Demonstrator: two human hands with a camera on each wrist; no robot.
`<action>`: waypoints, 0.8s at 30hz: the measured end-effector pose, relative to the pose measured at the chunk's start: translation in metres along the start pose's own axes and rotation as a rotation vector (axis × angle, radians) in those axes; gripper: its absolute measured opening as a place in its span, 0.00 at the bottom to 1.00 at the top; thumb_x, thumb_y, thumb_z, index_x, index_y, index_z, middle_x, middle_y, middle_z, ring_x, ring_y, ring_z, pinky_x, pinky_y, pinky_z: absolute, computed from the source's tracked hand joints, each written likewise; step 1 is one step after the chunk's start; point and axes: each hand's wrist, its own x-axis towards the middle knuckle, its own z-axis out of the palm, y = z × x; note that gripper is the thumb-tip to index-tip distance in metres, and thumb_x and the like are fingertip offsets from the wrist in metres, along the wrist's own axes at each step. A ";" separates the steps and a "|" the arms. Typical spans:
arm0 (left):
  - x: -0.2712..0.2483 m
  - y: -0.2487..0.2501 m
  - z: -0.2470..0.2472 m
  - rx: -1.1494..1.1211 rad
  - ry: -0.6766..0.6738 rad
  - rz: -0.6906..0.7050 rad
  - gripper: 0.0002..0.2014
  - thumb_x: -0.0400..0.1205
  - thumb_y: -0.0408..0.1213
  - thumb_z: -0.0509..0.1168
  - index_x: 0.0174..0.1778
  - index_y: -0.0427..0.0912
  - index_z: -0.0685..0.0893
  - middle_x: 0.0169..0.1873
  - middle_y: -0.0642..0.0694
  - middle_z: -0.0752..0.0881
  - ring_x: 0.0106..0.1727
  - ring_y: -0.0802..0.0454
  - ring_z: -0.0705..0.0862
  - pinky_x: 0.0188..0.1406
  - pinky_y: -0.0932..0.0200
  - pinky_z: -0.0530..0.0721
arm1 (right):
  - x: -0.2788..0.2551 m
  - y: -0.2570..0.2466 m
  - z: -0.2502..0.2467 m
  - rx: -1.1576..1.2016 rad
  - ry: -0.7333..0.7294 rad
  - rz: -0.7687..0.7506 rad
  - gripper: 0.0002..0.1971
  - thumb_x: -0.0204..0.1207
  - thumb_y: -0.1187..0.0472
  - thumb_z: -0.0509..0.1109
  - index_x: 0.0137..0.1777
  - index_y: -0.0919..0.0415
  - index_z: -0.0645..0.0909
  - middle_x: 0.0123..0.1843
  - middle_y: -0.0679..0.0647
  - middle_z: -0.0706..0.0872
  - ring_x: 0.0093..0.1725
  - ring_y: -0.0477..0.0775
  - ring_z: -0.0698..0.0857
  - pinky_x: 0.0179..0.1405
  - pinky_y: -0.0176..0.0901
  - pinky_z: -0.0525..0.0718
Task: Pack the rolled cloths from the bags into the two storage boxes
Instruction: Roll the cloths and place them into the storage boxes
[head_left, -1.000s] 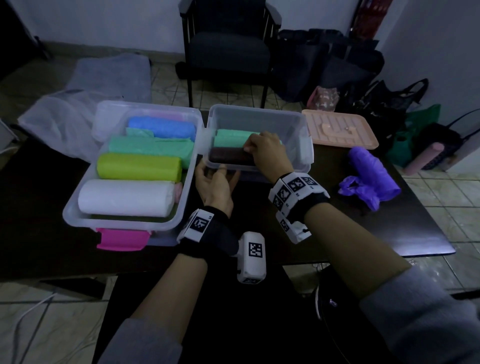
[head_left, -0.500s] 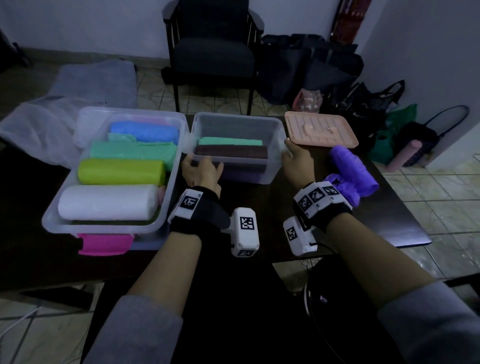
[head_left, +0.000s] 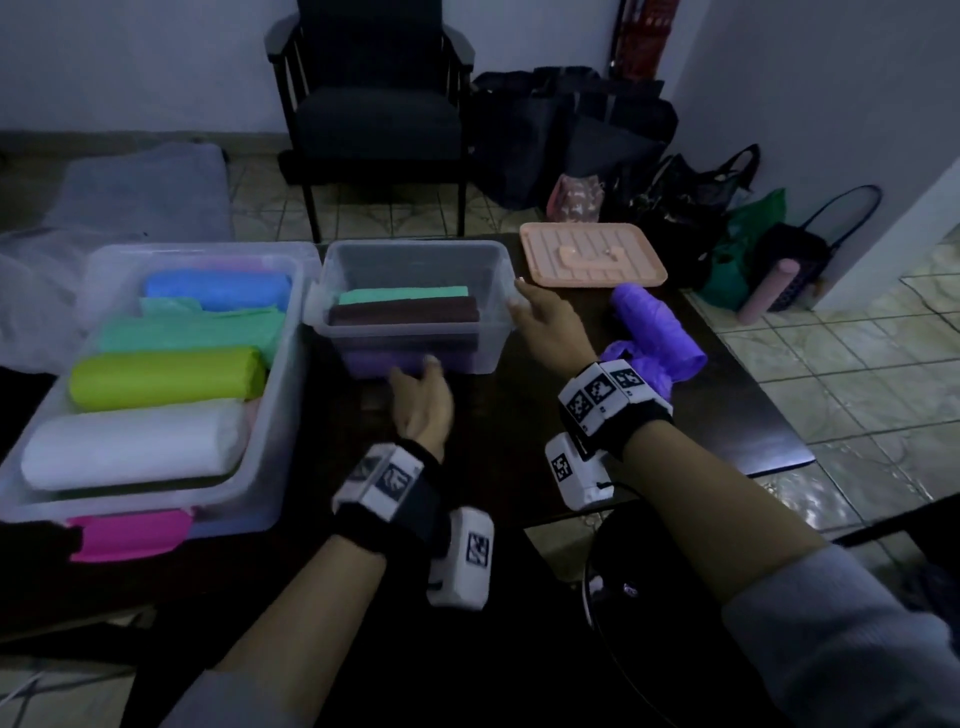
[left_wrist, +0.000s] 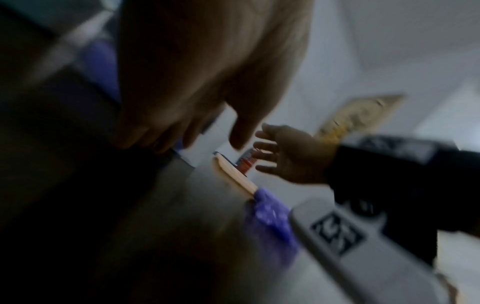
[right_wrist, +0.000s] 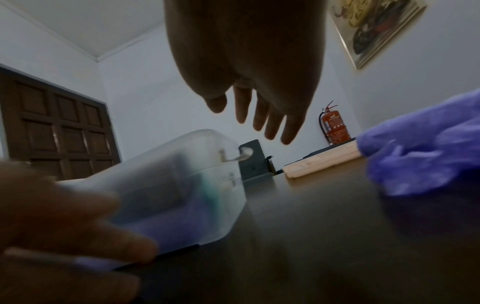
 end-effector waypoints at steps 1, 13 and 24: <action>-0.008 -0.006 0.011 0.168 -0.146 0.001 0.28 0.86 0.47 0.55 0.81 0.41 0.59 0.78 0.39 0.65 0.77 0.40 0.66 0.76 0.48 0.65 | 0.001 0.005 -0.005 0.003 0.050 -0.007 0.23 0.84 0.54 0.59 0.77 0.57 0.68 0.75 0.57 0.74 0.73 0.54 0.74 0.72 0.51 0.73; -0.039 -0.049 0.074 1.353 -0.621 0.154 0.37 0.82 0.66 0.43 0.79 0.58 0.30 0.76 0.47 0.20 0.75 0.36 0.21 0.69 0.23 0.32 | -0.002 0.107 -0.098 -0.524 0.432 0.276 0.20 0.83 0.60 0.56 0.73 0.62 0.72 0.74 0.62 0.71 0.72 0.64 0.69 0.67 0.55 0.69; -0.041 -0.048 0.070 1.332 -0.611 0.200 0.37 0.82 0.65 0.44 0.80 0.58 0.31 0.76 0.48 0.21 0.75 0.37 0.20 0.69 0.23 0.31 | 0.005 0.093 -0.105 -0.474 0.040 0.459 0.29 0.76 0.48 0.69 0.71 0.65 0.73 0.70 0.62 0.78 0.68 0.62 0.78 0.61 0.45 0.75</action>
